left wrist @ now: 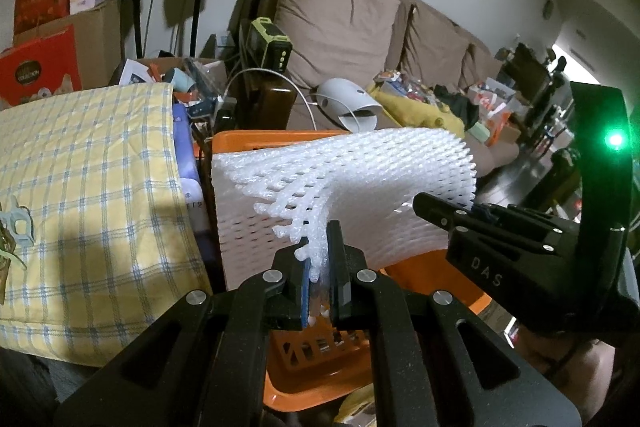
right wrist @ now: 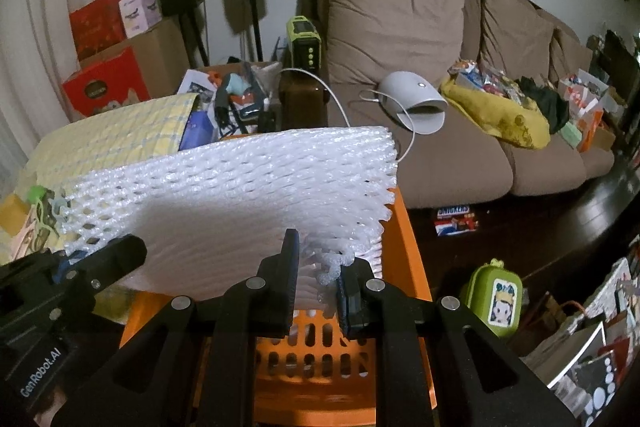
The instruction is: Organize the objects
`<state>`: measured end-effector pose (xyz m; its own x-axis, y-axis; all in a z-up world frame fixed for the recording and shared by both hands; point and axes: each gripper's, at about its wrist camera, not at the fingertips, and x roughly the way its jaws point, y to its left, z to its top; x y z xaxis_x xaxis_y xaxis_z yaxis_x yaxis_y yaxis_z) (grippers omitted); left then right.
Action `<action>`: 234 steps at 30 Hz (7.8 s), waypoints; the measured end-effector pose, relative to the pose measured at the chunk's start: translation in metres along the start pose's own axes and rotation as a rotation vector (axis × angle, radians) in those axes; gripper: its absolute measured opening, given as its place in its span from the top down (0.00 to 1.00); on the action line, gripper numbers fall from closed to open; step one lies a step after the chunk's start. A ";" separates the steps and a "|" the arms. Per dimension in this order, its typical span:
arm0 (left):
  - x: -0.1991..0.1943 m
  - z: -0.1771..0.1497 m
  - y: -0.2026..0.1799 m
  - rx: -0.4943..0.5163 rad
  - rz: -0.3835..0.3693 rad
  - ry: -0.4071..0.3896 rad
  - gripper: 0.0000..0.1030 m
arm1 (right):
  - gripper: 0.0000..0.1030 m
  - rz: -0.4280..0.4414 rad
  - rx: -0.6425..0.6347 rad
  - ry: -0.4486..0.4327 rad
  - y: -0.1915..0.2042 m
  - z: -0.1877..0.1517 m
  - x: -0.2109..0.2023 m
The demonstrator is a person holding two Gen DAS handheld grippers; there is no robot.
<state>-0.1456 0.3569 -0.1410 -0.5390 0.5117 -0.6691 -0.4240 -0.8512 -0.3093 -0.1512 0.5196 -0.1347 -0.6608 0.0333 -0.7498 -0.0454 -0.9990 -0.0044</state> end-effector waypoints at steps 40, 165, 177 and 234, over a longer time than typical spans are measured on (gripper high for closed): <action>0.012 -0.009 -0.002 -0.010 -0.017 0.059 0.94 | 0.85 -0.028 -0.008 0.077 -0.002 -0.006 0.013; 0.051 -0.039 -0.014 -0.034 -0.037 0.229 0.94 | 0.85 -0.092 -0.027 0.178 -0.013 -0.017 0.036; 0.052 -0.038 -0.015 -0.035 -0.037 0.234 0.94 | 0.85 -0.091 -0.042 0.189 -0.010 -0.019 0.039; 0.060 -0.045 -0.017 -0.025 -0.015 0.277 0.94 | 0.82 -0.077 -0.072 0.288 -0.002 -0.030 0.058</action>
<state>-0.1378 0.3969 -0.2060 -0.3119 0.4756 -0.8225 -0.4109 -0.8481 -0.3346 -0.1672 0.5231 -0.1977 -0.4177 0.1087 -0.9020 -0.0267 -0.9939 -0.1073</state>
